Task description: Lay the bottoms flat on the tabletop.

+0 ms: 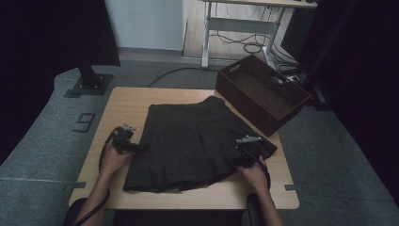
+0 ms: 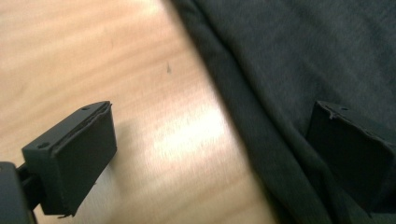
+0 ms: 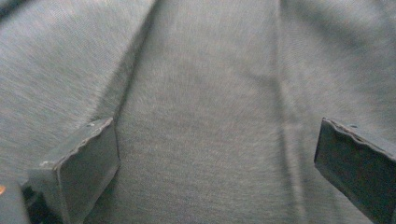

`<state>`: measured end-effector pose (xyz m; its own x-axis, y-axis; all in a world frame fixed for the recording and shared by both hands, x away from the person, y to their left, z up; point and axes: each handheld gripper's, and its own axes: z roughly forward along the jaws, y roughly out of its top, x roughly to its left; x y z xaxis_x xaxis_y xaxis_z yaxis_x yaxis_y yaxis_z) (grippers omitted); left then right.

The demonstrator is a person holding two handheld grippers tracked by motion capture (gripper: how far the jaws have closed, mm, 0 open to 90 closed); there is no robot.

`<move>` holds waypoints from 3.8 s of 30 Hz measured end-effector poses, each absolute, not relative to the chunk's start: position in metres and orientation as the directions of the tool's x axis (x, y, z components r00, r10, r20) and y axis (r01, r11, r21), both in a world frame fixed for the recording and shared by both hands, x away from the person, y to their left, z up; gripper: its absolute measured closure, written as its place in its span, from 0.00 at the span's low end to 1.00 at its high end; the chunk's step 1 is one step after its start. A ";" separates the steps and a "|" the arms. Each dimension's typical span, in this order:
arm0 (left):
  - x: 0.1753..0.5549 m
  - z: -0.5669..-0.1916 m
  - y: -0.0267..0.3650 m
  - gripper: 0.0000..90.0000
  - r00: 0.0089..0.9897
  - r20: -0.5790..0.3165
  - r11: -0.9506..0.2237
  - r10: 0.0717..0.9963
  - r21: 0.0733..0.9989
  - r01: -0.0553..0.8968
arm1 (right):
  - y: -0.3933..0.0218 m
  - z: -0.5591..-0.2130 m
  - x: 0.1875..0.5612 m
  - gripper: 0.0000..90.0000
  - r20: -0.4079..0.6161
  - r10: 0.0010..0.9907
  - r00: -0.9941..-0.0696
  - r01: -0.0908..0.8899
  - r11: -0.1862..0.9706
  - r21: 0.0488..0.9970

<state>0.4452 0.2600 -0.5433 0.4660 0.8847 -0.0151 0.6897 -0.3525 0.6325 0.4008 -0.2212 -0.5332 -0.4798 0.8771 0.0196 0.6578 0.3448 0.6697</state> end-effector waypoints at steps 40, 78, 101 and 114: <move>0.380 -0.535 0.249 0.00 0.540 -0.043 -0.383 0.840 0.659 0.647 | -0.258 -0.556 0.405 0.00 0.018 0.876 -0.481 0.614 0.323 0.720; 0.511 -0.547 0.265 0.00 0.436 -0.021 -0.314 0.900 0.663 0.680 | -0.251 -0.556 0.422 0.00 0.017 0.878 -0.478 0.616 0.321 0.720; 0.530 -0.547 0.269 0.00 0.414 -0.022 -0.296 0.910 0.664 0.686 | -0.254 -0.537 0.423 0.00 0.014 0.857 -0.515 0.610 0.355 0.709; 0.529 -0.547 0.269 0.00 0.411 -0.025 -0.292 0.911 0.665 0.687 | -0.216 -0.506 0.391 0.00 0.034 0.764 -0.645 0.517 0.402 0.756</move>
<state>0.5291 0.2693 -0.5473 0.4114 0.9111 -0.0249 0.6871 -0.2921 0.6653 0.3915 -0.2161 -0.5056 -0.6447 0.7637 0.0342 0.5167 0.4023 0.7557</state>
